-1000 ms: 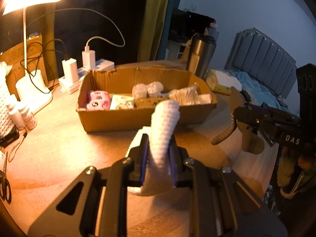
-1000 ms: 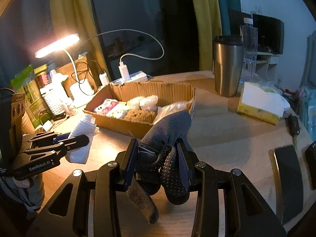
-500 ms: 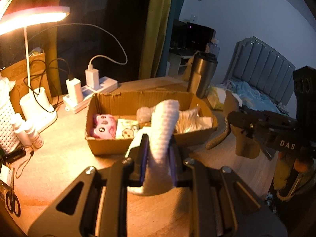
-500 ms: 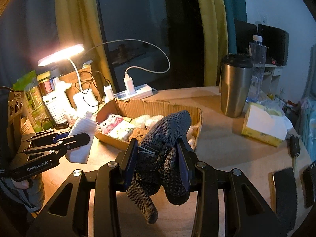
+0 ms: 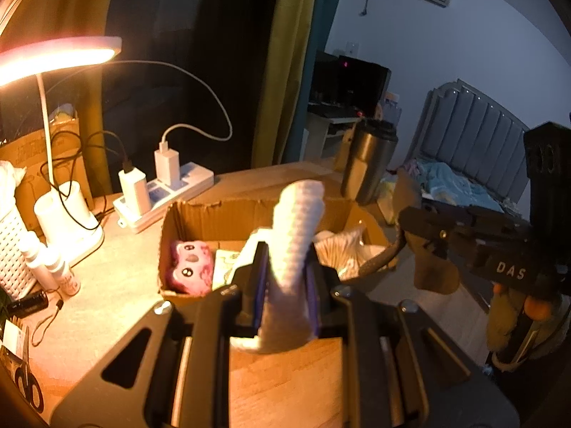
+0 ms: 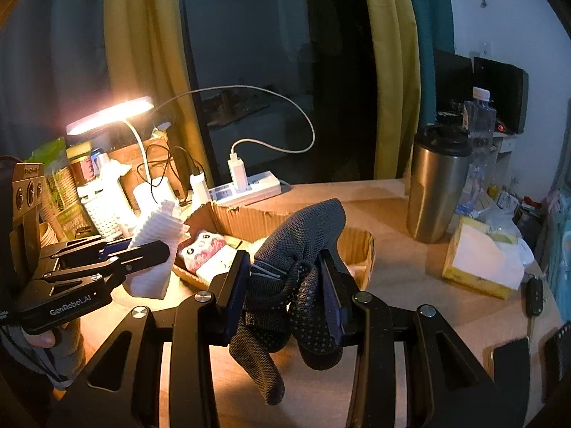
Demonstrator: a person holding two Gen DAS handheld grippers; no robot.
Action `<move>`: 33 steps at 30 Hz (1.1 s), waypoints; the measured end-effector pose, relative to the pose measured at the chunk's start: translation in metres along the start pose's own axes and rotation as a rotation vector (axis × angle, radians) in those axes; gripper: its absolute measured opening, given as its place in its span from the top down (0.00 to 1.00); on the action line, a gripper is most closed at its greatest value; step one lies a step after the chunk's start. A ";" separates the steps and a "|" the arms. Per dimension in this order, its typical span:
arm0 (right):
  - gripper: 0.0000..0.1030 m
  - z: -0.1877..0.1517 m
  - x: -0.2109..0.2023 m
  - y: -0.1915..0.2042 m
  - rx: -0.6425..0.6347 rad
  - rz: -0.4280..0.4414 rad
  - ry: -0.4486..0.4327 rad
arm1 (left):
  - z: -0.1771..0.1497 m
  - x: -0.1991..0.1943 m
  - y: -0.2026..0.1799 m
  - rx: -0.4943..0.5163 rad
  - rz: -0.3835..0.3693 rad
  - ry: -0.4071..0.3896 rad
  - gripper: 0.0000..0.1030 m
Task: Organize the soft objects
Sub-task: 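Lift the cloth with the left gripper while the right gripper carries the gloves toward the box, then lower the cloth into the box with the left gripper while the right gripper releases the gloves inside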
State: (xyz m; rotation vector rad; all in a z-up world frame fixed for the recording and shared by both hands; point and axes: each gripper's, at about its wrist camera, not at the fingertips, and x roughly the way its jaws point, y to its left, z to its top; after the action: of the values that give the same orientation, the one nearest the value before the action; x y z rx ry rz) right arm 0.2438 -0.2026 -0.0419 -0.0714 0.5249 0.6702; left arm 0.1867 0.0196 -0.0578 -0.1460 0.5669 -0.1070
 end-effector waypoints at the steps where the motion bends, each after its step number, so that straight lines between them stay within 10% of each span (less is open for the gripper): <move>1: 0.61 0.001 0.001 0.000 0.000 0.001 -0.001 | 0.002 0.001 0.000 -0.003 -0.001 -0.004 0.81; 33: 0.61 0.008 0.084 -0.017 -0.009 -0.001 0.067 | 0.019 0.082 0.032 -0.035 0.065 0.045 0.81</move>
State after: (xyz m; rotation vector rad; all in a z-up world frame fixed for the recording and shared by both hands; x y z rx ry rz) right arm 0.3128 -0.1656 -0.0775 -0.1024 0.5858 0.6713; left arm 0.2671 0.0413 -0.0905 -0.1596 0.6177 -0.0370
